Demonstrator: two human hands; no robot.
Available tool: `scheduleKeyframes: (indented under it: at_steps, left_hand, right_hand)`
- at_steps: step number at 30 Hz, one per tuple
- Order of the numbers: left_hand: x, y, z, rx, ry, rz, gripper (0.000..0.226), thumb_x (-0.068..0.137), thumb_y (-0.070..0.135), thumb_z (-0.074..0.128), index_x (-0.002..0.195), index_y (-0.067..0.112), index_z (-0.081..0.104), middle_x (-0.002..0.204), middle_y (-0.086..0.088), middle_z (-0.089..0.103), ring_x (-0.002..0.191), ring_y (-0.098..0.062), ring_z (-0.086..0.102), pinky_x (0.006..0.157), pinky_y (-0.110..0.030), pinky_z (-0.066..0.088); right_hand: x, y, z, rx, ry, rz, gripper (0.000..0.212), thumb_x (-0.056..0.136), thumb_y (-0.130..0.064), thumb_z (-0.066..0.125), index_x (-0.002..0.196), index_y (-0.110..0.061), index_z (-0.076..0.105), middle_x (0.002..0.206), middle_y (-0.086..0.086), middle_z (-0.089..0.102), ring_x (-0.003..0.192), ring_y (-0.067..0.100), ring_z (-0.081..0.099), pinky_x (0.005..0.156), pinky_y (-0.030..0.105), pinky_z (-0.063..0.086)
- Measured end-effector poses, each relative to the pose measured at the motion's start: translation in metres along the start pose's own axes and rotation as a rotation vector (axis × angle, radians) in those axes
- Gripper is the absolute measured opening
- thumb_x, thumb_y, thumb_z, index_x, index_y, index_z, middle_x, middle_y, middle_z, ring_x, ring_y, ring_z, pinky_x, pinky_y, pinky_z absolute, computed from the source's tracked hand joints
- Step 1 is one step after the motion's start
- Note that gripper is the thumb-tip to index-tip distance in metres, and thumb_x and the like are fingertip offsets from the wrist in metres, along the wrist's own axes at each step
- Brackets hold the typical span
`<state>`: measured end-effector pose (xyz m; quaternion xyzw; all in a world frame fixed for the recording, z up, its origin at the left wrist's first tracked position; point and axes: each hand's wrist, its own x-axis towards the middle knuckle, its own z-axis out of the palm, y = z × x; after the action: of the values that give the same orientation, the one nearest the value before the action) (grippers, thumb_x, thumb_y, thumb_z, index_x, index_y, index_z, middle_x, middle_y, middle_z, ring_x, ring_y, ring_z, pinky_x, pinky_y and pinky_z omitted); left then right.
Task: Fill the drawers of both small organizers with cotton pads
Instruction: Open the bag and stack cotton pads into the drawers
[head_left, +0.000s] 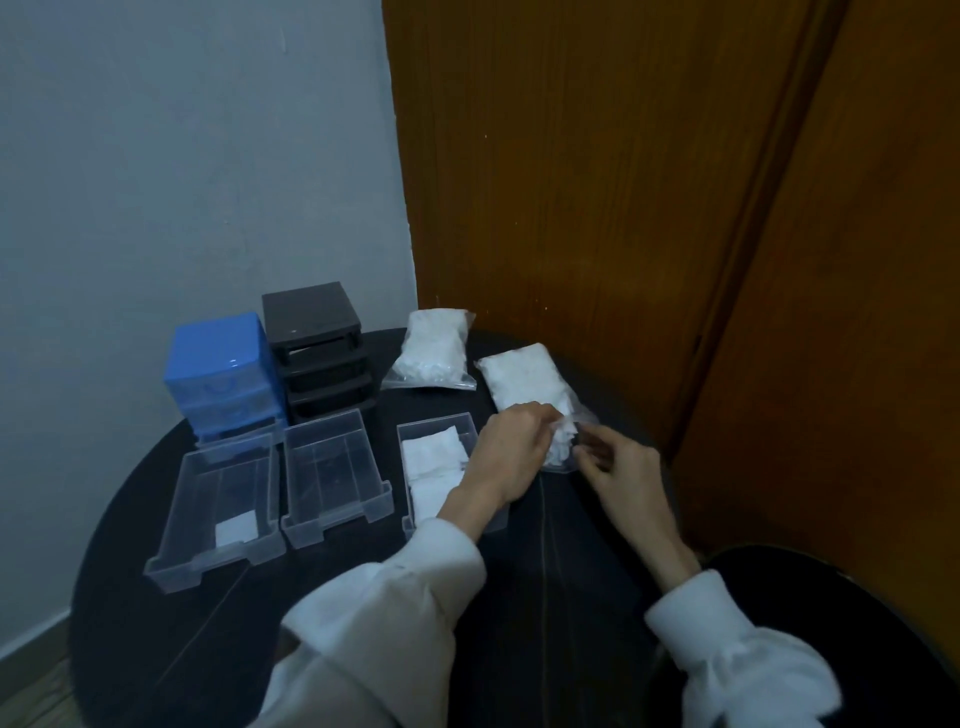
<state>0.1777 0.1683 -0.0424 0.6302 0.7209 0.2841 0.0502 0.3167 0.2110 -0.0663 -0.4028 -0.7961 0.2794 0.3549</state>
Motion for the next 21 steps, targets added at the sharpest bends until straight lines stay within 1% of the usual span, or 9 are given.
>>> scheduleKeyframes:
  at_steps: [1, 3, 5, 8, 12, 14, 17, 19, 21]
  left_hand:
    - [0.001, 0.0, 0.001, -0.004, 0.011, -0.01, 0.024, 0.095, 0.015, 0.045, 0.111, 0.014, 0.062, 0.111, -0.01, 0.067, 0.101, -0.031, 0.06, 0.086, -0.039, 0.046]
    - [0.002, -0.001, 0.002, -0.008, 0.023, -0.032, 0.021, 0.094, 0.015, 0.045, 0.107, 0.016, 0.062, 0.104, -0.011, 0.069, 0.096, -0.034, 0.061, 0.082, -0.041, 0.047]
    - [0.003, -0.002, 0.002, -0.014, 0.026, -0.045, 0.021, 0.094, 0.017, 0.045, 0.107, 0.017, 0.061, 0.103, -0.012, 0.069, 0.096, -0.035, 0.061, 0.081, -0.041, 0.047]
    - [0.002, -0.003, 0.002, -0.058, 0.026, -0.03, 0.02, 0.093, 0.021, 0.051, 0.109, 0.017, 0.062, 0.106, -0.009, 0.069, 0.098, -0.03, 0.061, 0.084, -0.039, 0.047]
    - [0.001, -0.004, 0.005, -0.095, 0.026, -0.034, 0.028, 0.084, 0.023, 0.063, 0.111, 0.021, 0.063, 0.109, -0.004, 0.069, 0.101, -0.023, 0.061, 0.087, -0.035, 0.048]
    - [0.001, -0.005, 0.007, -0.11, 0.046, -0.044, 0.029, 0.084, 0.021, 0.063, 0.113, 0.021, 0.064, 0.112, -0.002, 0.068, 0.104, -0.021, 0.061, 0.091, -0.034, 0.048]
    - [0.001, -0.004, 0.008, -0.11, 0.043, -0.039, 0.029, 0.088, 0.023, 0.062, 0.117, 0.02, 0.064, 0.115, 0.0, 0.068, 0.107, -0.018, 0.061, 0.094, -0.031, 0.047]
    - [0.001, -0.004, 0.009, -0.108, 0.048, -0.04, 0.029, 0.087, 0.02, 0.062, 0.117, 0.019, 0.064, 0.115, 0.0, 0.068, 0.106, -0.018, 0.061, 0.094, -0.029, 0.046]
    - [0.001, -0.004, 0.009, -0.109, 0.053, -0.045, 0.031, 0.085, 0.015, 0.061, 0.116, 0.02, 0.065, 0.114, -0.001, 0.068, 0.106, -0.019, 0.061, 0.094, -0.03, 0.047]
  right_hand:
    - [0.002, -0.001, 0.002, 0.002, 0.009, 0.01, 0.032, 0.088, -0.01, 0.062, 0.12, -0.013, 0.062, 0.103, 0.0, 0.065, 0.088, 0.005, 0.059, 0.083, 0.018, 0.049]
    - [0.006, -0.001, 0.007, -0.009, 0.031, 0.027, 0.028, 0.088, -0.013, 0.063, 0.117, -0.012, 0.063, 0.099, -0.002, 0.065, 0.082, 0.0, 0.055, 0.071, 0.005, 0.043]
    - [0.008, -0.001, 0.012, -0.018, 0.069, 0.044, 0.026, 0.088, -0.016, 0.062, 0.115, -0.012, 0.064, 0.101, 0.0, 0.067, 0.081, -0.003, 0.054, 0.062, 0.001, 0.038]
    - [0.01, 0.0, 0.014, -0.007, 0.125, 0.052, 0.021, 0.088, -0.013, 0.063, 0.109, -0.011, 0.067, 0.099, 0.002, 0.068, 0.078, -0.002, 0.056, 0.062, 0.002, 0.039]
    - [0.008, 0.002, 0.011, 0.014, 0.148, 0.041, 0.013, 0.087, -0.011, 0.064, 0.098, -0.014, 0.069, 0.089, -0.001, 0.068, 0.071, -0.009, 0.054, 0.064, 0.0, 0.042]
    - [0.007, 0.004, 0.011, 0.02, 0.146, 0.056, 0.014, 0.087, -0.015, 0.064, 0.1, -0.014, 0.069, 0.09, -0.003, 0.068, 0.072, -0.011, 0.054, 0.064, -0.002, 0.041]
    - [0.007, 0.002, 0.015, 0.059, 0.132, 0.102, 0.023, 0.085, -0.025, 0.066, 0.105, -0.013, 0.069, 0.091, -0.006, 0.066, 0.072, -0.01, 0.054, 0.06, 0.0, 0.042]
    - [0.008, 0.0, 0.019, 0.041, 0.158, 0.125, 0.022, 0.085, -0.022, 0.067, 0.105, -0.012, 0.068, 0.094, -0.002, 0.068, 0.073, -0.006, 0.055, 0.061, 0.003, 0.041]
    - [0.008, -0.001, 0.02, 0.029, 0.19, 0.148, 0.02, 0.087, -0.016, 0.064, 0.106, -0.01, 0.068, 0.095, 0.003, 0.07, 0.076, 0.001, 0.058, 0.067, 0.008, 0.042]
